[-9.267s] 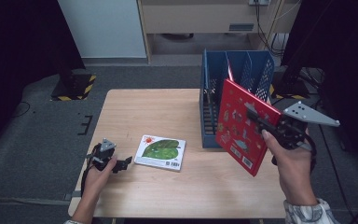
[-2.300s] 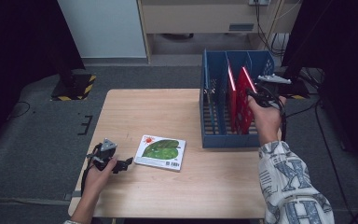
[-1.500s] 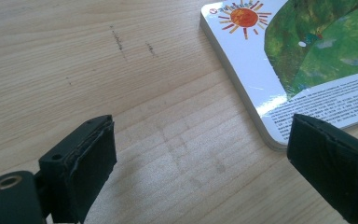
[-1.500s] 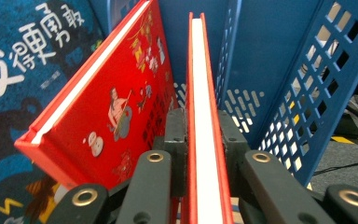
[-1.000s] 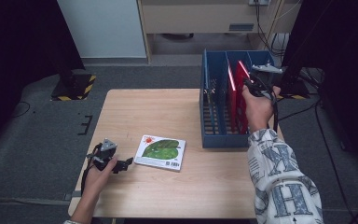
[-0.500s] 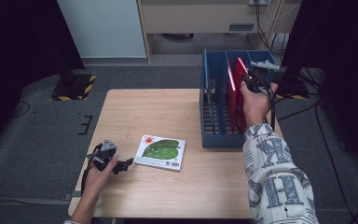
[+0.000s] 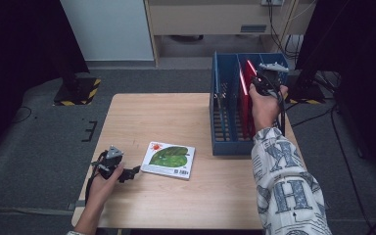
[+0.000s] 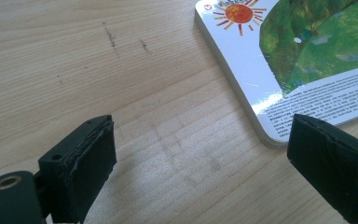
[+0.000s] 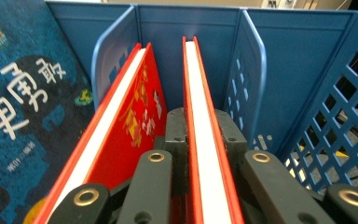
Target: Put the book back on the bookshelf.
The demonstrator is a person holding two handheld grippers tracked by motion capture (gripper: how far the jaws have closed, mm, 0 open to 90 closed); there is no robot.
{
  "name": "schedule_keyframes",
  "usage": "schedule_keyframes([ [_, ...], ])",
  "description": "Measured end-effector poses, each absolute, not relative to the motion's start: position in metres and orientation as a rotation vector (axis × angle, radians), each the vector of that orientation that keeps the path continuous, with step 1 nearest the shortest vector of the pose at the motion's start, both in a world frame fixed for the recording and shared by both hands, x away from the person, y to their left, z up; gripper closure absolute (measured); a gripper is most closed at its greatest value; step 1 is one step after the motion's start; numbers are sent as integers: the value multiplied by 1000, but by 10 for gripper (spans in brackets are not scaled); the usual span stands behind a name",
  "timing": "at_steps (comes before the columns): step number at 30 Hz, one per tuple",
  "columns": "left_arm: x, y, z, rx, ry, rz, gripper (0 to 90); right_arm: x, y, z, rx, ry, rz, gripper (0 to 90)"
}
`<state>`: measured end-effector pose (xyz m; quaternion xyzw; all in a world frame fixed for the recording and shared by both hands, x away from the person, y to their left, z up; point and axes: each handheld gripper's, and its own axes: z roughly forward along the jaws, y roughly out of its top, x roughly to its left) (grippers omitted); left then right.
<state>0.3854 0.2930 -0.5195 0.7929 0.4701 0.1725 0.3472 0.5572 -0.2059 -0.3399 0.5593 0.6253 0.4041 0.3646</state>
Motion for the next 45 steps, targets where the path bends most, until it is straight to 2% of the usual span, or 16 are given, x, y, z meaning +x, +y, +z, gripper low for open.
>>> schedule_keyframes([
  [27, 385, 293, -519, 2060, 1212, 451, 74, 548, -202, -348, 1428, 1667, 1075, 750],
  [45, 386, 292, -519, 2065, 1214, 452, 74, 533, -211, -349, 1444, 1665, 1169, 657],
])
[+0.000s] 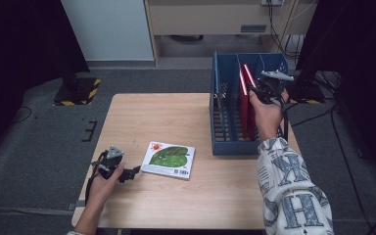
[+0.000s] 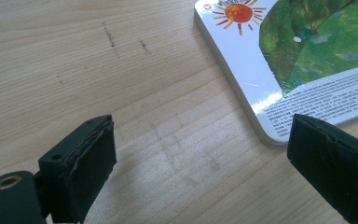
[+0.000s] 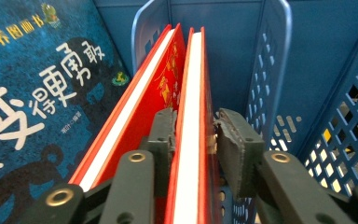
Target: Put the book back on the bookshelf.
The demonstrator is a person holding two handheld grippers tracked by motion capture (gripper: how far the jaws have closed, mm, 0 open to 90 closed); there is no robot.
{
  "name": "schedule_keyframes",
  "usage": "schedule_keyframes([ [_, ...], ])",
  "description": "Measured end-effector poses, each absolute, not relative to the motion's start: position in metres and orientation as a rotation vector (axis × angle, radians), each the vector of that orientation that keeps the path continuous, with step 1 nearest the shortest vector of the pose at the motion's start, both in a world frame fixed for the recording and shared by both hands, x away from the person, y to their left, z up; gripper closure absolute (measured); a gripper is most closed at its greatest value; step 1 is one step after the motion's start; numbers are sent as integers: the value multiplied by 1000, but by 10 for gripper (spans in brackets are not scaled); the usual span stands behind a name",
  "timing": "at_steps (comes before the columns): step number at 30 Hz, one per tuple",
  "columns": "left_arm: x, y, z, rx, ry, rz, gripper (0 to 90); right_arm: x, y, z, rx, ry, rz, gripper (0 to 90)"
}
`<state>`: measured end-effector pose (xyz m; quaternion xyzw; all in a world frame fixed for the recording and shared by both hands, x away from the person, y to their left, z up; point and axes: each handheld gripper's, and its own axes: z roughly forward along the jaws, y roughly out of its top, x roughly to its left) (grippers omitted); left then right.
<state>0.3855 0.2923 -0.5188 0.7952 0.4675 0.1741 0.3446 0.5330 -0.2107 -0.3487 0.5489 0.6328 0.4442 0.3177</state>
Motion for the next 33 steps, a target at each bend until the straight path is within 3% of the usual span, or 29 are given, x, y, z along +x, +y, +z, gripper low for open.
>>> schedule_keyframes([
  [6, 386, 292, -519, 2066, 1214, 454, 74, 522, -214, -343, 1409, 1649, 1213, 616],
  [33, 386, 292, -519, 2082, 1208, 457, 74, 491, -214, -334, 1334, 1716, 1255, 731],
])
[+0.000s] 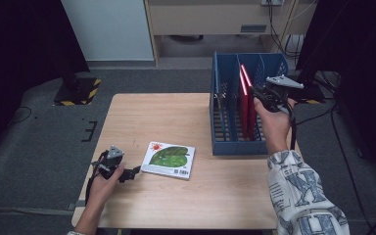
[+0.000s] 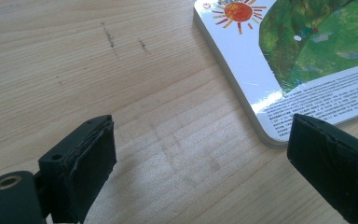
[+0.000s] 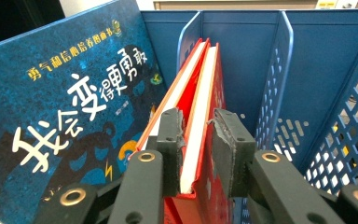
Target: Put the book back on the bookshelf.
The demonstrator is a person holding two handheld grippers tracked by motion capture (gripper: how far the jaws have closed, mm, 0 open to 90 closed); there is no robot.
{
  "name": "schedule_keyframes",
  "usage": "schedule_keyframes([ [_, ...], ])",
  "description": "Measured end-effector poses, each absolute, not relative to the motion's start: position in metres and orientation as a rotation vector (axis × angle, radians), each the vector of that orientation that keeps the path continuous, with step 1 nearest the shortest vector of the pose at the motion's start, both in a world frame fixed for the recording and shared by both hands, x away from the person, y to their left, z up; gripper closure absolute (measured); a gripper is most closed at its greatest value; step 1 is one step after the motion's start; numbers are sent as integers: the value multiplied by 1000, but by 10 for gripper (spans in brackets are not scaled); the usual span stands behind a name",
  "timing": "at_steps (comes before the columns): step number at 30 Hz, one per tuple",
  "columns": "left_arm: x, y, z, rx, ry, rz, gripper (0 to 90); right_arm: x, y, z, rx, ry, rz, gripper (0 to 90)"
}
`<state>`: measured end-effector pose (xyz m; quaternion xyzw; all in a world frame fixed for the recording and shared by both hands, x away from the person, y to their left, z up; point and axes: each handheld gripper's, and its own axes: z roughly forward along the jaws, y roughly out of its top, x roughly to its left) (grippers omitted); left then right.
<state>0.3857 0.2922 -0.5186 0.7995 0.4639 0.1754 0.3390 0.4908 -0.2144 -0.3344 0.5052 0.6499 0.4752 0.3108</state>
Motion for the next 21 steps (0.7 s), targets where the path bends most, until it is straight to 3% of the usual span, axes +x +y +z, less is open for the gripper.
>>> schedule_keyframes([
  [11, 386, 292, -519, 2071, 1212, 456, 72, 486, -212, -334, 1328, 1719, 1294, 726],
  [18, 386, 291, -519, 2078, 1208, 456, 72, 484, -216, -332, 1315, 1736, 1341, 550],
  [21, 386, 291, -519, 2078, 1208, 456, 72, 482, -213, -333, 1296, 1762, 1334, 526],
])
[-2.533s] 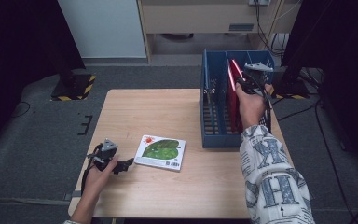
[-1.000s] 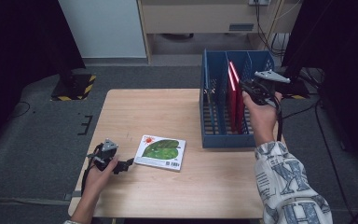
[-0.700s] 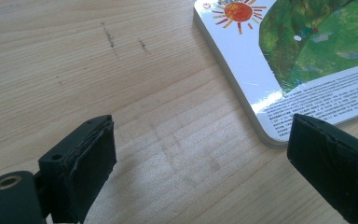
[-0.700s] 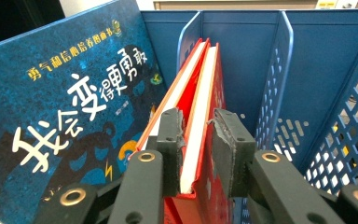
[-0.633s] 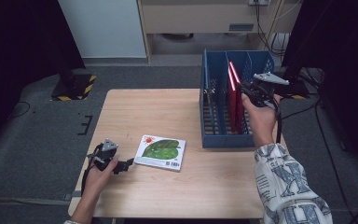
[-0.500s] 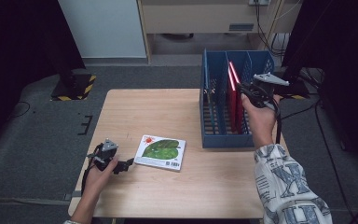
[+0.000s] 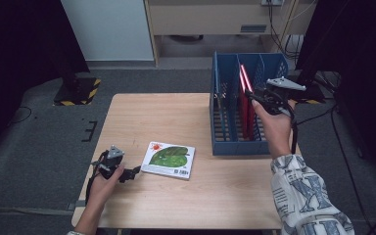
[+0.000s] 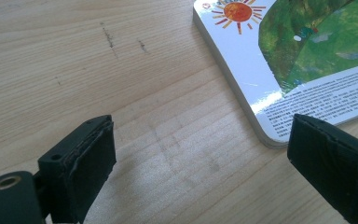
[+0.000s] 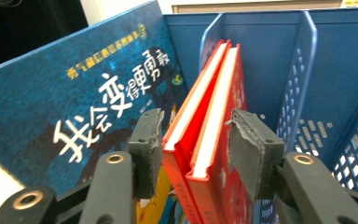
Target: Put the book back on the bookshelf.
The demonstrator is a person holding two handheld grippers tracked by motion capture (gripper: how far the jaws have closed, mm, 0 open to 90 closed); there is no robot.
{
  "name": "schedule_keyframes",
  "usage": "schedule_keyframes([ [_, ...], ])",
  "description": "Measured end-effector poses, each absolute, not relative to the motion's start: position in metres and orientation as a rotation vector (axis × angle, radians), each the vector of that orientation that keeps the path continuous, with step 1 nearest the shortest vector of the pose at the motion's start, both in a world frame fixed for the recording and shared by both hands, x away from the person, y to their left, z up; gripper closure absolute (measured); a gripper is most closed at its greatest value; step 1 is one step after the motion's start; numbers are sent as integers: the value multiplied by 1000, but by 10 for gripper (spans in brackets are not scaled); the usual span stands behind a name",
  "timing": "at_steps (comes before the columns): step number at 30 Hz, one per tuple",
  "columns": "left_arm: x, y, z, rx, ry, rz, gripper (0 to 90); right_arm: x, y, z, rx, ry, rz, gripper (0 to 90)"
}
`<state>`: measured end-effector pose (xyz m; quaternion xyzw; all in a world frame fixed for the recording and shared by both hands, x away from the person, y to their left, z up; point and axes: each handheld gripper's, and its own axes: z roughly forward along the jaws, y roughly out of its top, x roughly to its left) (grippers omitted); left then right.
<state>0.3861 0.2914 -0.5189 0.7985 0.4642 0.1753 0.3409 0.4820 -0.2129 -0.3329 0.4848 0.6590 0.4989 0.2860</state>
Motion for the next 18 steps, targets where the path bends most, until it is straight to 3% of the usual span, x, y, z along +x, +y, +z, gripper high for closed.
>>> schedule_keyframes([
  [10, 386, 291, -519, 2073, 1209, 453, 72, 479, -196, -339, 1203, 1819, 1189, 394],
  [18, 386, 291, -521, 2083, 1203, 442, 73, 473, -190, -342, 1159, 1812, 1137, 181],
])
